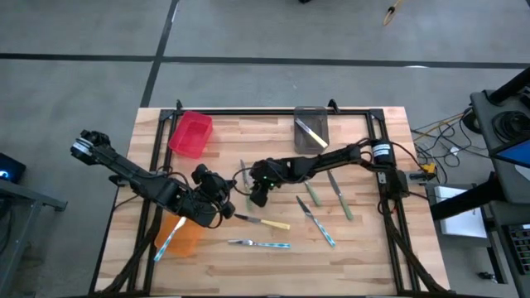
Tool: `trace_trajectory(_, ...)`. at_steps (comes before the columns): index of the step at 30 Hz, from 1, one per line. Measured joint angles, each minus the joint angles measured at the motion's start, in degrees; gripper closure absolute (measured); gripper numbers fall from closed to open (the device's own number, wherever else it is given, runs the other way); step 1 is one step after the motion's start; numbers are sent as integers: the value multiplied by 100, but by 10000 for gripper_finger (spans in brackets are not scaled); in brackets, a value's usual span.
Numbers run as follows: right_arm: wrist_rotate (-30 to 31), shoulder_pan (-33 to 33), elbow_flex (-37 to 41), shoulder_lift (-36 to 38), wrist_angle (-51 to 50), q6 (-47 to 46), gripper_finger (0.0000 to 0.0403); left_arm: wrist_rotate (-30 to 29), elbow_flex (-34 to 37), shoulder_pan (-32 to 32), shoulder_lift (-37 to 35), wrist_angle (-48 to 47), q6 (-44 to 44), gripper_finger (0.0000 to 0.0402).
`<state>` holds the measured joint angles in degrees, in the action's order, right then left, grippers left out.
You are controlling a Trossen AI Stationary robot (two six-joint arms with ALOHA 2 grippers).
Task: Sort silverware by color (type)
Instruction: Put the left green knife into the red bin
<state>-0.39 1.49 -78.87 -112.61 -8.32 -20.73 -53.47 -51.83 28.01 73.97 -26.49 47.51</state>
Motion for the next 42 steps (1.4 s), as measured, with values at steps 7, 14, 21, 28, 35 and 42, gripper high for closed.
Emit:
trace_trajectory(7, 846, -46, 264, 920, -766, 631, 282, 48, 0, 0, 42, 302, 418, 402)
trace_trajectory(14, 1195, -66, 1352, 2136, -278, 1169, 282, 763, 0, -122, 498, 431, 1540, 402)
trace_trajectory(21, 1203, -8, 2324, 3371, 324, 1632, 282, 2201, 0, -607, 1215, 402, 2568, 402)
trace_trajectory(28, 1207, 150, 2623, 4403, 320, 2058, 282, 2772, -108, -1046, 1772, 406, 2845, 402)
trace_trajectory(35, 1225, 191, 3027, 5083, 289, 2438, 282, 2922, -638, -1298, 2340, 126, 2769, 384)
trace_trajectory(42, 1250, 193, 3212, 5563, 310, 2605, 282, 3208, -1011, -1502, 2702, -572, 3039, 319)
